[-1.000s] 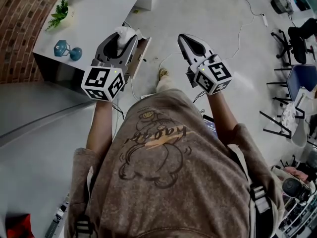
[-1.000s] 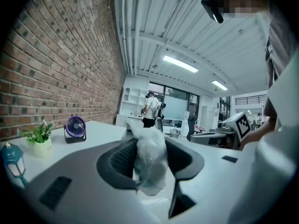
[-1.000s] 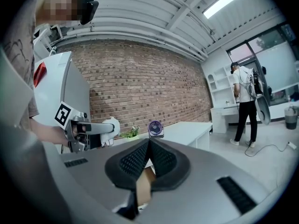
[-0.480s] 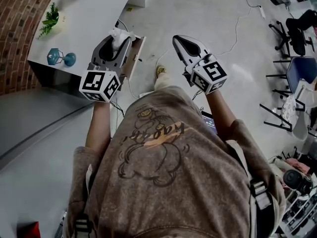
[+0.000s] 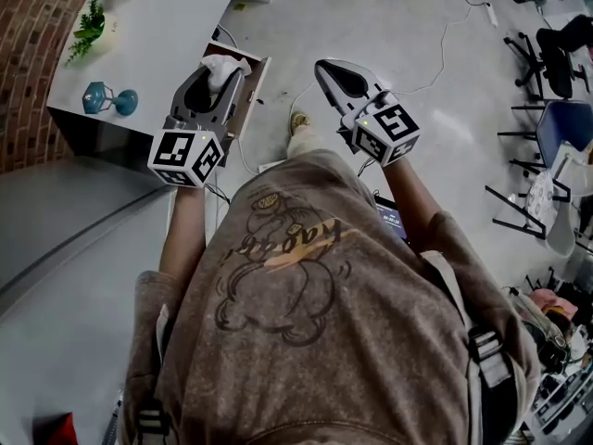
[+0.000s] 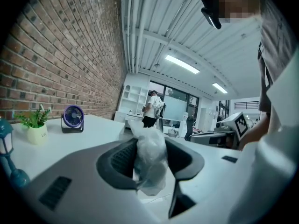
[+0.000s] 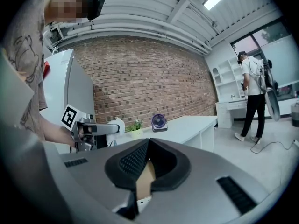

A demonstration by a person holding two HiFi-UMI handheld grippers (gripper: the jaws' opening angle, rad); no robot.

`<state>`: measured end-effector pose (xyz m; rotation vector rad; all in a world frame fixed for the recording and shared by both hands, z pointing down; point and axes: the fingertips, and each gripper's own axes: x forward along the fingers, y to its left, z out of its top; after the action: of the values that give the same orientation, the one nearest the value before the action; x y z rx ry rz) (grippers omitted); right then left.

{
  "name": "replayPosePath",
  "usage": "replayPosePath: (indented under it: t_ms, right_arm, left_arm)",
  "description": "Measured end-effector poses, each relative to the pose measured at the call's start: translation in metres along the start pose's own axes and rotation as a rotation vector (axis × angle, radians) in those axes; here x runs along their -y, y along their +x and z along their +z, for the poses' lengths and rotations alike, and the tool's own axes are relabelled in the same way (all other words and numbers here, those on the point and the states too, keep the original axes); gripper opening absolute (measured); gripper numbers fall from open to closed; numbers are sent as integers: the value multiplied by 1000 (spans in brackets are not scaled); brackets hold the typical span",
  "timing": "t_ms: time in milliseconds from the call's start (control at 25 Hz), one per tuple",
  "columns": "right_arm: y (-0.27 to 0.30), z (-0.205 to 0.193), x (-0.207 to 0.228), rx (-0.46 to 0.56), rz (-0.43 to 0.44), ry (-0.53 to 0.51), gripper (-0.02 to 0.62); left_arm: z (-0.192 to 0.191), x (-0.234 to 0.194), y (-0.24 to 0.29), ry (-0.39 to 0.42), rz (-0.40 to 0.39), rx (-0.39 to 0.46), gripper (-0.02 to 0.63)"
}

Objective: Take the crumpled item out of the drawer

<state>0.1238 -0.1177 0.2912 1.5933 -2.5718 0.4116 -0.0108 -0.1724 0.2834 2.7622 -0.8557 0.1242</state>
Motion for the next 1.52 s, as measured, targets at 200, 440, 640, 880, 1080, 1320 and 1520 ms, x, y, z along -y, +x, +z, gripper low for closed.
replayPosePath:
  t_ms: [200, 440, 640, 880, 1080, 1320, 1520]
  right_arm:
    - [0, -2, -8, 1, 13, 1, -3]
    - [-5, -5, -16, -4, 28, 5, -3]
    - [-11, -7, -14, -9, 25, 11, -5]
    - [-12, -7, -16, -14, 28, 11, -5]
    - [-12, -8, -15, -15, 22, 13, -5]
    - [-13, -11, -12, -14, 10, 28, -5]
    - [-13, -11, -8, -10, -5, 42, -4]
  left_arm:
    - [0, -1, -6, 1, 4, 2, 172]
    - [-1, 3, -10, -8, 5, 1, 173]
    - [-3, 8, -14, -16, 7, -3, 173]
    - [-4, 10, -15, -30, 3, -9, 173]
    - [-6, 11, -15, -33, 0, -9, 173]
    - [-6, 12, -15, -39, 4, -13, 173]
    - [-5, 10, -12, -52, 16, -13, 173]
